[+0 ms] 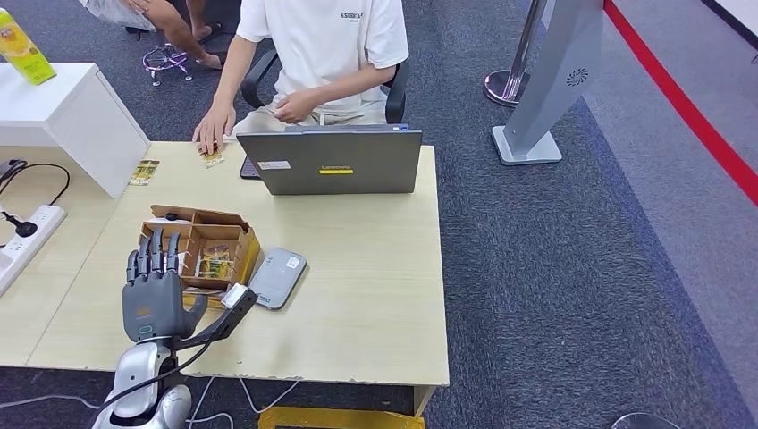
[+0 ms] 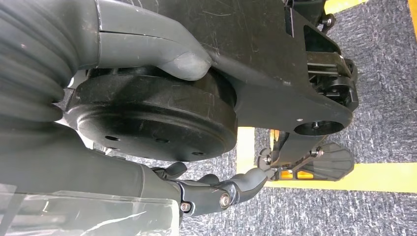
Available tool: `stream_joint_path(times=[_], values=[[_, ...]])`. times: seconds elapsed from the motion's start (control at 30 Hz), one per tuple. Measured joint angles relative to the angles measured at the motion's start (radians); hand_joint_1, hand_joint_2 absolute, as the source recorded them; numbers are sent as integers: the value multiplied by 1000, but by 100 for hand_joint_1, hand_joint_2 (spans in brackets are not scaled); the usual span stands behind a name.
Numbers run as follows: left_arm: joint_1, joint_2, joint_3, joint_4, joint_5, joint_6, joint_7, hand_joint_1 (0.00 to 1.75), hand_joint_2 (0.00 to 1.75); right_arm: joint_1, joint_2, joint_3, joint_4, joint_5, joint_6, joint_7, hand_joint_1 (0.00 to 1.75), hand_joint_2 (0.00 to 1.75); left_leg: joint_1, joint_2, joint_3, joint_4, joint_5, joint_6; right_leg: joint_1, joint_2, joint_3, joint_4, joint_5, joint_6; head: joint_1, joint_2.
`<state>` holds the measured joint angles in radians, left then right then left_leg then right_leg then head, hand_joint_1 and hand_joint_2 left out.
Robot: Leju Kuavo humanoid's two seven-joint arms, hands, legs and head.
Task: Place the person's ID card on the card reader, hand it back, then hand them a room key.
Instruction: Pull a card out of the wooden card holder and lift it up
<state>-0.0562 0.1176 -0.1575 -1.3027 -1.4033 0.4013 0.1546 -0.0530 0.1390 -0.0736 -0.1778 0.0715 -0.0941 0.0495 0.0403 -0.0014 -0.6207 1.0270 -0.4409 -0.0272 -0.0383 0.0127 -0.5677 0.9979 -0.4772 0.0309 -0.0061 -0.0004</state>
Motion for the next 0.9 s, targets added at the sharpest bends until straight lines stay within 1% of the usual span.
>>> stream_joint_path(times=[0.9], values=[[2, -8, 0, 21, -2, -31, 19, 0, 175, 0, 0, 0, 0, 7, 1, 2, 0, 175, 0, 0, 0, 0, 0, 0, 0, 0, 0, 0, 0, 0, 0, 0]])
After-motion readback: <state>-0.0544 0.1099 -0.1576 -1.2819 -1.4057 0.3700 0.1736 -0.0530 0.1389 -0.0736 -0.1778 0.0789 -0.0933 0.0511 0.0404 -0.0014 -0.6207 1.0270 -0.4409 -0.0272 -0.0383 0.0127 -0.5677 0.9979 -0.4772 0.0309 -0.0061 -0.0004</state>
